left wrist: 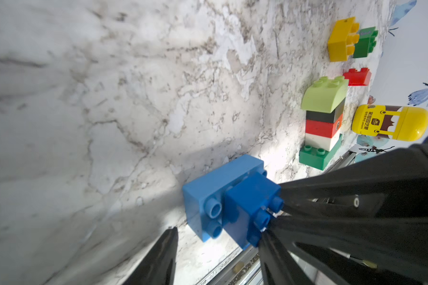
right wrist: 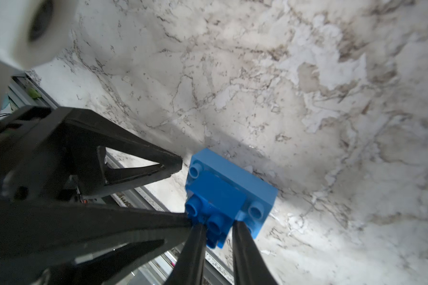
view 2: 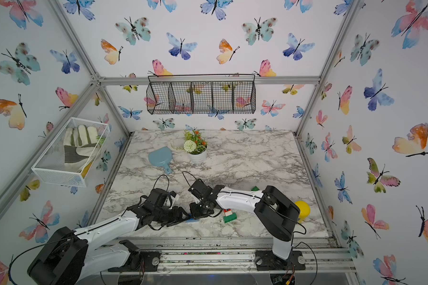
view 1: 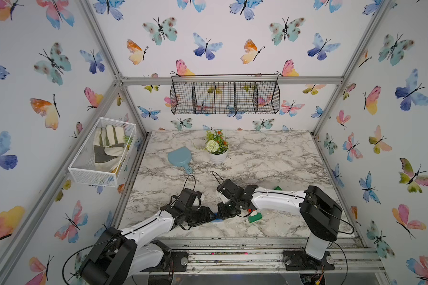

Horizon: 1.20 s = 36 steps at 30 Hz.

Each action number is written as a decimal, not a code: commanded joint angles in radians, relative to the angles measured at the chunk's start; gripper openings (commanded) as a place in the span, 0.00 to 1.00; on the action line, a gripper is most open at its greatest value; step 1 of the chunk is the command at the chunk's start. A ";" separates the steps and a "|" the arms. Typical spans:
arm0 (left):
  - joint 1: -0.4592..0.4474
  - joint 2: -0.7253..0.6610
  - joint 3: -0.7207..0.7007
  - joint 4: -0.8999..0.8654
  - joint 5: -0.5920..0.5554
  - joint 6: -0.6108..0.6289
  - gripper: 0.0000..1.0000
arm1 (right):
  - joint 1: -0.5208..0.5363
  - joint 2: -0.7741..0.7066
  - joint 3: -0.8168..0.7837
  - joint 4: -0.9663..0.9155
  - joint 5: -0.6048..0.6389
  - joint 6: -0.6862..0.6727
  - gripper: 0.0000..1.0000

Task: Assemble the number 1 with lego
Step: Assemble the lego brick with the lego brick.

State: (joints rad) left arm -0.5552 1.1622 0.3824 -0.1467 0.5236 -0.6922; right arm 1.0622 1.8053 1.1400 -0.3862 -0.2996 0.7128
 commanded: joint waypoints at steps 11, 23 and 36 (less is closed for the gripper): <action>0.006 0.063 -0.038 -0.064 -0.121 0.033 0.51 | 0.016 0.081 0.008 -0.095 0.073 -0.022 0.19; 0.007 0.048 -0.013 -0.074 -0.133 0.043 0.47 | 0.019 0.013 0.026 -0.075 0.074 -0.038 0.21; 0.006 -0.034 0.052 -0.075 -0.072 0.050 0.70 | 0.016 -0.081 0.034 -0.017 0.026 -0.069 0.37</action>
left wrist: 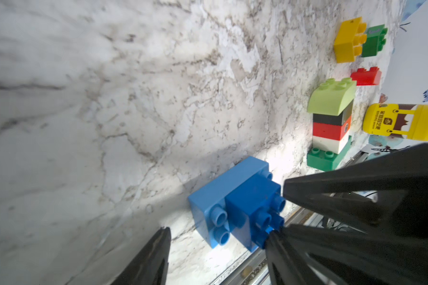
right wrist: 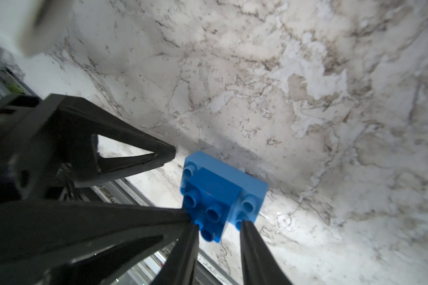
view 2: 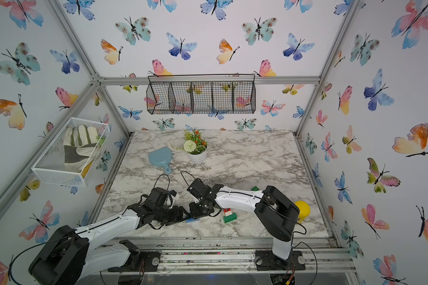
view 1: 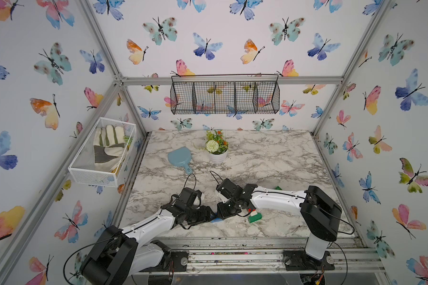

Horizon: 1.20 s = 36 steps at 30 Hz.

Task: Assemble the number 1 with lego
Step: Assemble the lego brick with the lego brick, then pick up the lego brick from the center of the board.

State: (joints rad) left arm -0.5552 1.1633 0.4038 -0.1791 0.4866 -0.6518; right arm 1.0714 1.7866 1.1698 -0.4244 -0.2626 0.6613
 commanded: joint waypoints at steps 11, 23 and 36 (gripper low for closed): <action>0.017 -0.196 0.096 -0.100 -0.096 -0.014 0.76 | -0.074 -0.279 -0.074 -0.102 0.238 -0.078 0.41; 0.041 -0.344 0.076 -0.099 -0.335 -0.153 0.78 | -0.315 -0.322 -0.179 -0.129 0.374 -0.366 0.54; 0.043 -0.428 0.050 -0.114 -0.370 -0.172 0.77 | -0.356 -0.165 -0.135 -0.064 0.461 -0.958 0.57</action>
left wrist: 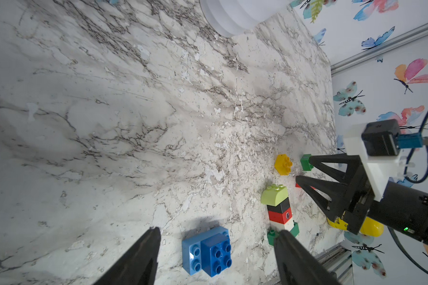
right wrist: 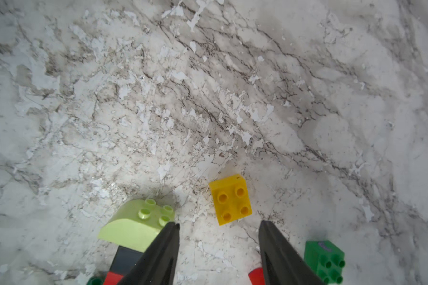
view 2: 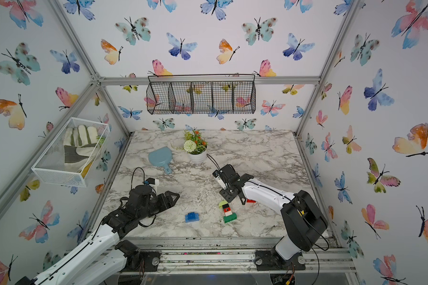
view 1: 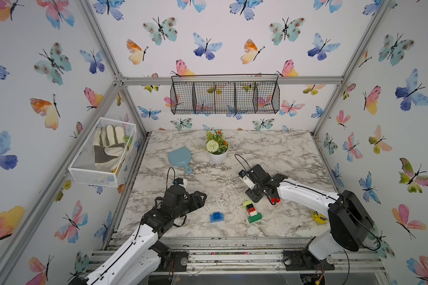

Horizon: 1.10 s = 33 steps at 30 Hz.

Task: Assemble the number 1 with lego
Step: Pick up the lego brick from the center of the board.

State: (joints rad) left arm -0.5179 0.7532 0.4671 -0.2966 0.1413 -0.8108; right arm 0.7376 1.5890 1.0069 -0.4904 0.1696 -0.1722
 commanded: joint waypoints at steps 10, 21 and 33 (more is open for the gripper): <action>0.007 -0.018 -0.026 0.022 -0.029 -0.005 0.77 | -0.102 0.148 0.079 -0.051 -0.125 -0.184 0.58; 0.017 -0.015 -0.022 0.027 -0.030 0.019 0.77 | -0.110 0.219 0.117 -0.071 -0.170 -0.187 0.49; 0.033 -0.013 -0.027 0.031 -0.013 0.032 0.76 | -0.122 0.200 0.091 -0.073 -0.168 -0.181 0.38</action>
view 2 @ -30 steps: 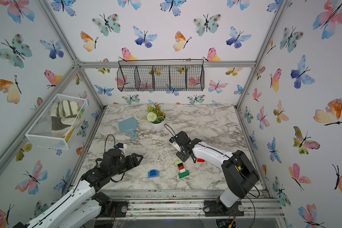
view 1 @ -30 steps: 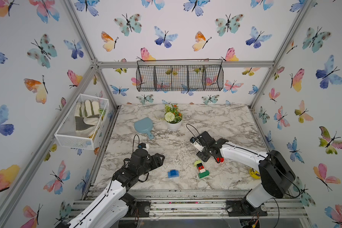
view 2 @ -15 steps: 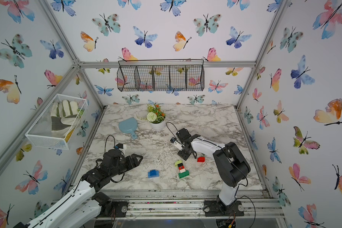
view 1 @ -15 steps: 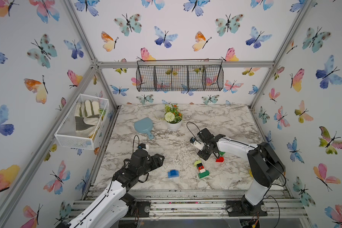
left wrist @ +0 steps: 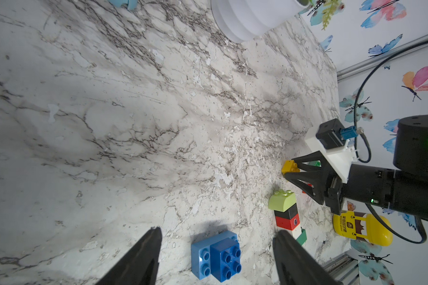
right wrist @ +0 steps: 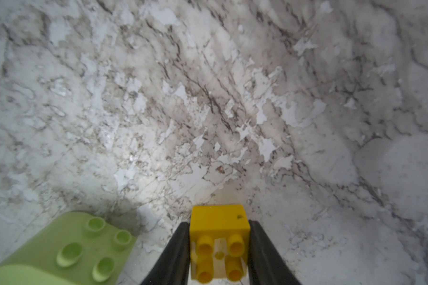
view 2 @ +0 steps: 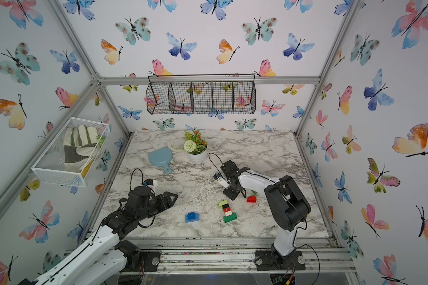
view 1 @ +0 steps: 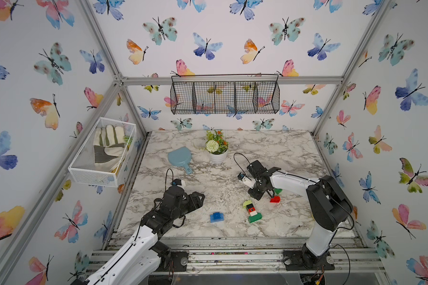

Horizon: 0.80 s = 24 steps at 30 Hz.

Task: Assemble the number 1 with lego
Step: Pick up the lego brick from the center of the board.

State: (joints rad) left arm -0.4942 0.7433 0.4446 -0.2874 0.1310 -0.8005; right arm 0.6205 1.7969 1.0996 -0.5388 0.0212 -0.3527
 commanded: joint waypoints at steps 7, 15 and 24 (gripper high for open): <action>0.016 -0.005 -0.001 0.014 0.007 0.030 0.76 | -0.005 0.006 0.006 -0.032 -0.026 0.001 0.28; 0.030 -0.013 -0.010 0.011 0.001 0.019 0.76 | -0.005 -0.079 0.058 -0.074 -0.031 -0.001 0.20; 0.104 -0.015 -0.061 0.030 0.040 -0.050 0.76 | 0.056 -0.249 0.146 -0.118 -0.229 -0.038 0.16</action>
State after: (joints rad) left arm -0.4202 0.7410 0.4046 -0.2718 0.1410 -0.8204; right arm 0.6338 1.5898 1.2293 -0.6186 -0.0994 -0.3611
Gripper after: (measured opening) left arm 0.756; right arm 0.362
